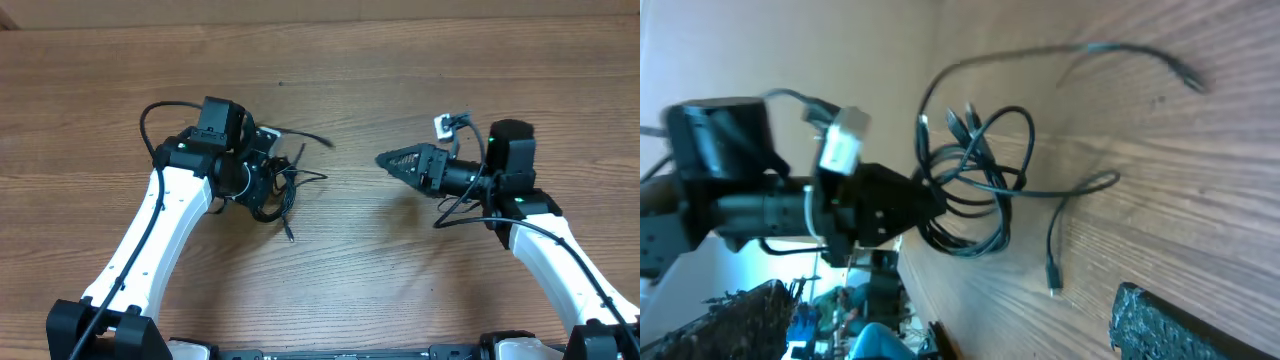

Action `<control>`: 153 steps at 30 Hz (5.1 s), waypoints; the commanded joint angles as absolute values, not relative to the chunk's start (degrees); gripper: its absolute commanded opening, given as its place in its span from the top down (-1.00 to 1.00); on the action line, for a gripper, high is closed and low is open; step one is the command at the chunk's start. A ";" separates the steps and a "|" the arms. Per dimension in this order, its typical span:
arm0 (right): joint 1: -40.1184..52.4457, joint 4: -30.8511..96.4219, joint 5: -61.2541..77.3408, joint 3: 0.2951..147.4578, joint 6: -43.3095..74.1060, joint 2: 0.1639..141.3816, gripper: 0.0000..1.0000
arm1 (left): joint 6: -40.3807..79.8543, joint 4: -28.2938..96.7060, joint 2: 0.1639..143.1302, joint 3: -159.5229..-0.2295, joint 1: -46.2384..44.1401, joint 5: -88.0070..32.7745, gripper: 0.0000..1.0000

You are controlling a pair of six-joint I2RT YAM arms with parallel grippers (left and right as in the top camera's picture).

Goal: Untangle cables

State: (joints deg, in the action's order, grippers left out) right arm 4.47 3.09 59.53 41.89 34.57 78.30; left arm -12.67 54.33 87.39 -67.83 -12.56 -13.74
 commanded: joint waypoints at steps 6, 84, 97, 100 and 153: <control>7.51 4.64 54.92 42.39 35.18 78.56 -1.00 | -35.48 49.21 86.89 -68.62 -12.95 -29.80 0.92; 13.02 7.20 41.47 42.41 34.54 78.56 -1.00 | -29.45 38.65 86.89 -68.62 -20.47 -36.64 0.92; 7.90 7.18 44.03 42.41 35.79 78.56 -1.00 | 11.81 31.53 86.89 -68.64 -14.74 -40.34 0.91; 7.62 6.68 44.75 42.41 35.86 78.56 -1.00 | 17.12 28.58 86.89 -68.64 -11.79 -47.11 0.91; 11.20 -27.86 49.04 42.41 59.00 78.56 -1.00 | 51.18 -2.11 86.89 -68.62 -9.43 -74.30 0.92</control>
